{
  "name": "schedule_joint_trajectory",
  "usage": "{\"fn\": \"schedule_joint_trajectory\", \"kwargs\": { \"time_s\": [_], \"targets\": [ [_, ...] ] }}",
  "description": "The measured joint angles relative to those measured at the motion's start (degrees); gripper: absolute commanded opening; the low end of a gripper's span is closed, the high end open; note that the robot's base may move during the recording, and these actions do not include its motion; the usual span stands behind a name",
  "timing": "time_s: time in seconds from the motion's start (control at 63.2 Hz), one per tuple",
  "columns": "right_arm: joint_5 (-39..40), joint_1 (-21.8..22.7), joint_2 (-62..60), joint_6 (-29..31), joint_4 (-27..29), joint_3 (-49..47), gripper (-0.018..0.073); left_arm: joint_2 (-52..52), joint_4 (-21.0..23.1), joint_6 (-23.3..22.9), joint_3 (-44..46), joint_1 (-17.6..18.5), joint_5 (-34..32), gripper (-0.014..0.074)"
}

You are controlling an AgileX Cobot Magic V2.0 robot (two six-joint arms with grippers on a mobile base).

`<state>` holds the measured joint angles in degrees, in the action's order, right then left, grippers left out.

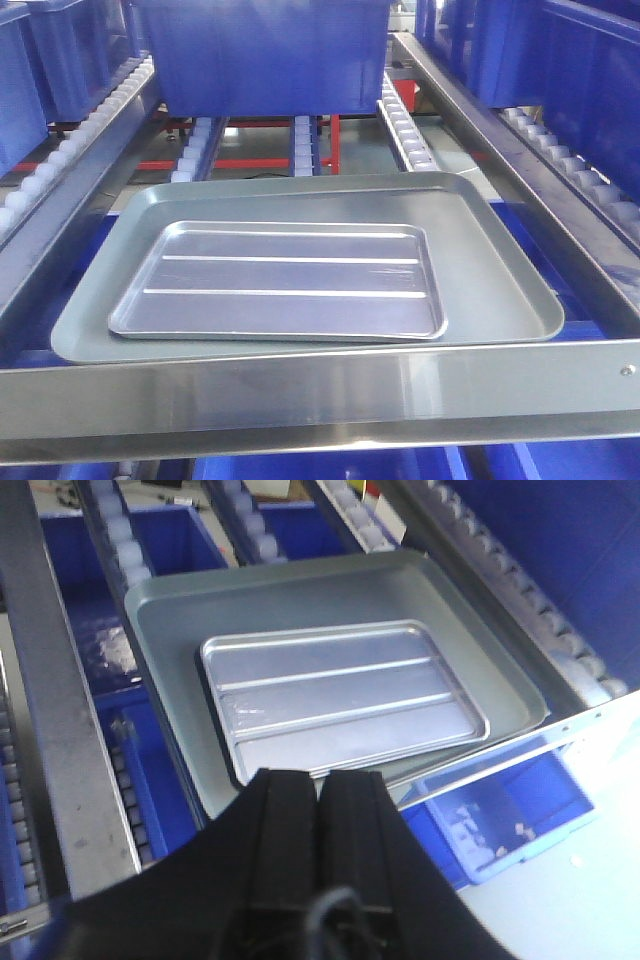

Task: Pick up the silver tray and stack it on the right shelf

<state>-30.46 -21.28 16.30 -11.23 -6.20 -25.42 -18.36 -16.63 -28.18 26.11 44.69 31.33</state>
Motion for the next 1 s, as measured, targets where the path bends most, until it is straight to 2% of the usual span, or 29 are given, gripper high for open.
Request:
{"fn": "schedule_joint_trajectory", "kwargs": {
  "time_s": [0.538,0.618,0.681,0.744,0.855,0.918,0.998],
  "targets": [
    [-1.2,0.0,-0.3,0.0,0.0,0.0,0.0049,0.5,0.2,0.0,-0.2,0.0,0.0,-0.01],
    [-1.2,0.0,-0.3,0.0,0.0,0.0,0.0049,0.6,2.0,0.1,-0.6,0.0,0.0,-0.01],
    [-1.2,0.0,-0.3,0.0,0.0,0.0,0.0049,1.0,5.1,2.7,-1.1,-0.8,0.0,-0.01],
    [-1.2,0.0,-0.3,0.0,0.0,0.0,0.0049,2.1,9.0,9.0,-2.3,-3.0,-0.9,-0.01],
    [-1.3,0.0,-0.3,0.0,0.0,0.0,0.0049,5.1,14.0,20.0,-6.0,-9.7,-5.6,-0.0101],
    [-1.3,0.0,-0.3,0.0,0.0,0.0,0.0049,7.3,15.0,23.0,-8.9,-13.8,-9.4,-0.0101],
    [-1.3,0.0,-0.3,0.0,0.0,0.0,0.0049,10.4,15.5,24.4,-13.0,-19.2,-14.4,-0.0101]
  ]
}}
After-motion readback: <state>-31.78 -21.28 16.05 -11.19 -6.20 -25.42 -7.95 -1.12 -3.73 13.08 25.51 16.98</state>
